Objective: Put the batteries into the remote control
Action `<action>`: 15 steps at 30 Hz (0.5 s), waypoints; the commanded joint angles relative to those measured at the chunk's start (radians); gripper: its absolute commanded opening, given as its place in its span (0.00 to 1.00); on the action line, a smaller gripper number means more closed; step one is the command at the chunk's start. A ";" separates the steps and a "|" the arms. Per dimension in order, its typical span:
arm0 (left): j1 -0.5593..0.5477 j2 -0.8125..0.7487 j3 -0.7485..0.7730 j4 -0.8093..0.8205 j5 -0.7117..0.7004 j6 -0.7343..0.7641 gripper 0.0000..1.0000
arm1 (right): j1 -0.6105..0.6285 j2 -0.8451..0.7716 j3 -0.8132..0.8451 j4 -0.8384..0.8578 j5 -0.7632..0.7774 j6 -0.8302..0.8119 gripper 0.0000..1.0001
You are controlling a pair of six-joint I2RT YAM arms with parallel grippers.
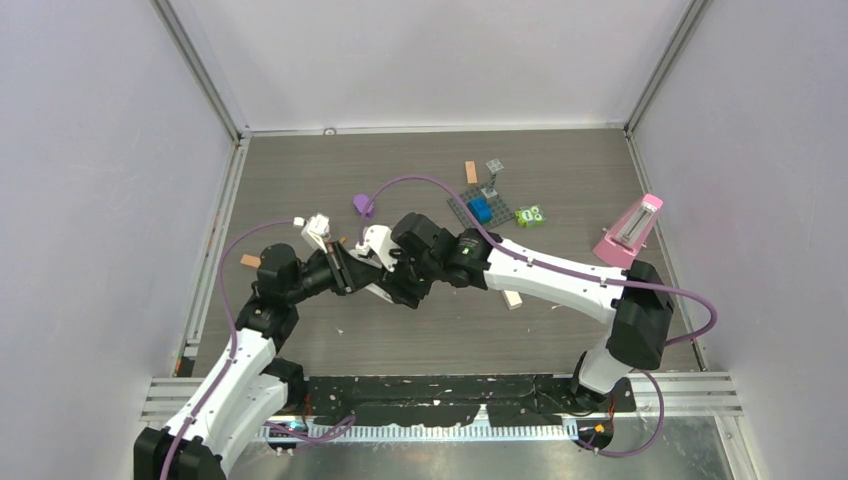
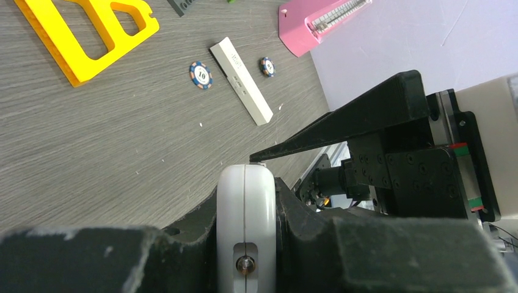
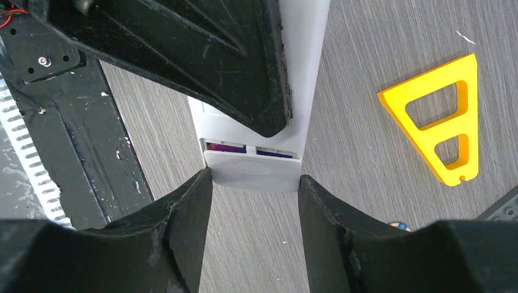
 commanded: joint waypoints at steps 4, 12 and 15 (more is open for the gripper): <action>-0.005 -0.031 0.014 0.170 0.060 -0.014 0.00 | 0.011 0.033 0.062 0.008 -0.049 0.006 0.56; -0.005 0.034 -0.009 0.183 0.000 -0.129 0.00 | 0.005 0.045 0.050 0.034 0.026 0.096 0.56; -0.005 0.049 -0.038 0.188 -0.054 -0.146 0.00 | 0.001 0.029 0.002 0.078 0.033 0.141 0.56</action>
